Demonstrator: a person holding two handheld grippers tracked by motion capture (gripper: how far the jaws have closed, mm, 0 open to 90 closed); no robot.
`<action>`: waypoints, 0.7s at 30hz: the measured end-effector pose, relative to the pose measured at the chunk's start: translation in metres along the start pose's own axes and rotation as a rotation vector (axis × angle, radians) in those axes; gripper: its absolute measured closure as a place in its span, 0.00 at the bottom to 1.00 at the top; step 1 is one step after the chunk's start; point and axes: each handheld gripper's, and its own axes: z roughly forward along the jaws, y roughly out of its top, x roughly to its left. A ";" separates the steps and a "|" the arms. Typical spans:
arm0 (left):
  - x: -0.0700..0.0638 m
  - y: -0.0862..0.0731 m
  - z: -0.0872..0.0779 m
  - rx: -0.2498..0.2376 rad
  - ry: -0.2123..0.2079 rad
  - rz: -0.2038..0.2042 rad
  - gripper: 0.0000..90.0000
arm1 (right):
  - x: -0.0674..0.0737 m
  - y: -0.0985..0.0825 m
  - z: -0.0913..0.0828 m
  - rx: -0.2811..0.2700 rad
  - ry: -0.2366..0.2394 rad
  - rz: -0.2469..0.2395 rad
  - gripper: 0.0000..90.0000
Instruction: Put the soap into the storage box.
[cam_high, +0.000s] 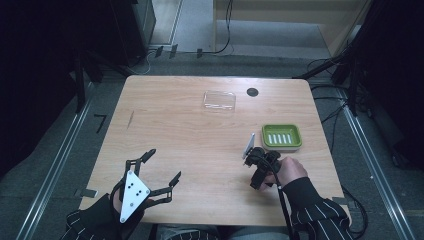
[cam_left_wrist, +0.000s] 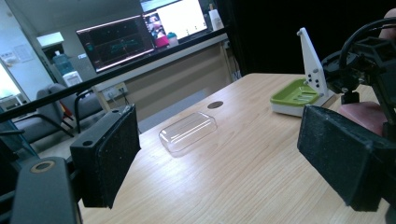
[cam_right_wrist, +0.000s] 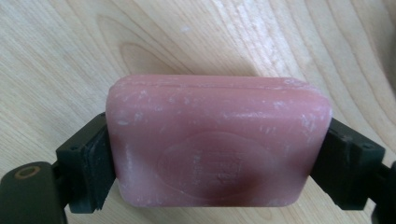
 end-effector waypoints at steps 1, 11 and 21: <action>0.000 0.000 0.000 0.000 0.000 0.000 0.15 | -0.001 -0.001 0.000 -0.001 0.000 0.002 0.15; 0.000 0.000 0.000 0.000 0.001 -0.002 0.15 | -0.010 -0.007 -0.003 0.002 -0.001 0.035 0.15; 0.000 0.000 0.000 -0.002 0.000 -0.003 0.15 | -0.024 -0.017 -0.005 0.000 -0.002 0.083 0.15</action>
